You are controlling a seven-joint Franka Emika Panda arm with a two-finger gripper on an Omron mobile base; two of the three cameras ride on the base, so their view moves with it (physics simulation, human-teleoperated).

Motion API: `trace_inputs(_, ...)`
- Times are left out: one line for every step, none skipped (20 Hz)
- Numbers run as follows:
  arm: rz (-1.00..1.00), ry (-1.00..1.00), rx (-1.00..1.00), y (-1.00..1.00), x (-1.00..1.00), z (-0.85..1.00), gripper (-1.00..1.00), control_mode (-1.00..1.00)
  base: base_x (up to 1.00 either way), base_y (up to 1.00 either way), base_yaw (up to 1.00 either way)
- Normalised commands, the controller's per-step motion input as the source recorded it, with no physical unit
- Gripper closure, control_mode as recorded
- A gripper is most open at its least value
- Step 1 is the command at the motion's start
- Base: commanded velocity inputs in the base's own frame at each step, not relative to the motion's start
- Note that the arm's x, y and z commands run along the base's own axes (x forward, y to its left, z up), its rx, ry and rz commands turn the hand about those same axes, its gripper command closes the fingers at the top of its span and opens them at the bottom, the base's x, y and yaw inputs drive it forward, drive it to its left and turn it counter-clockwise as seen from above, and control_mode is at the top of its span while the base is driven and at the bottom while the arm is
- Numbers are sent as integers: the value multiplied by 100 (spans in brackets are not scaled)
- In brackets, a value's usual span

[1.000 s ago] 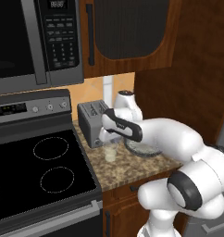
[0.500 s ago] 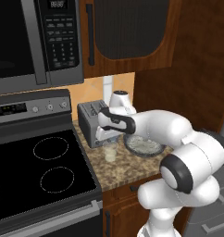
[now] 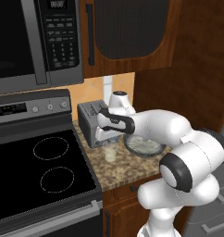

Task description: Grab a lemon wedge from the fridge and one ice cube from the ice bowl, and put them in the glass of lemonade.

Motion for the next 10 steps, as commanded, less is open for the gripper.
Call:
trace_inputs(0,0,0,0,0,-9,100,-100,0,0,0)
trace_inputs(0,0,0,0,0,-10,100,-100,0,0,0)
trace_inputs(0,0,0,0,0,-13,100,-100,0,0,0)
trace_inputs(0,0,0,0,0,-14,100,-100,0,0,0)
trace_inputs(0,0,0,0,0,-15,100,-100,0,0,0)
trace_inputs(0,0,0,0,0,-11,100,-100,0,0,0)
trace_inputs(0,0,0,0,4,-10,100,-100,0,0,0)
trace_inputs(0,0,0,0,0,-14,100,-100,0,0,0)
trace_inputs(0,0,0,0,4,0,100,-100,0,0,0)
trace_inputs(0,0,0,0,1,0,100,-100,0,0,0)
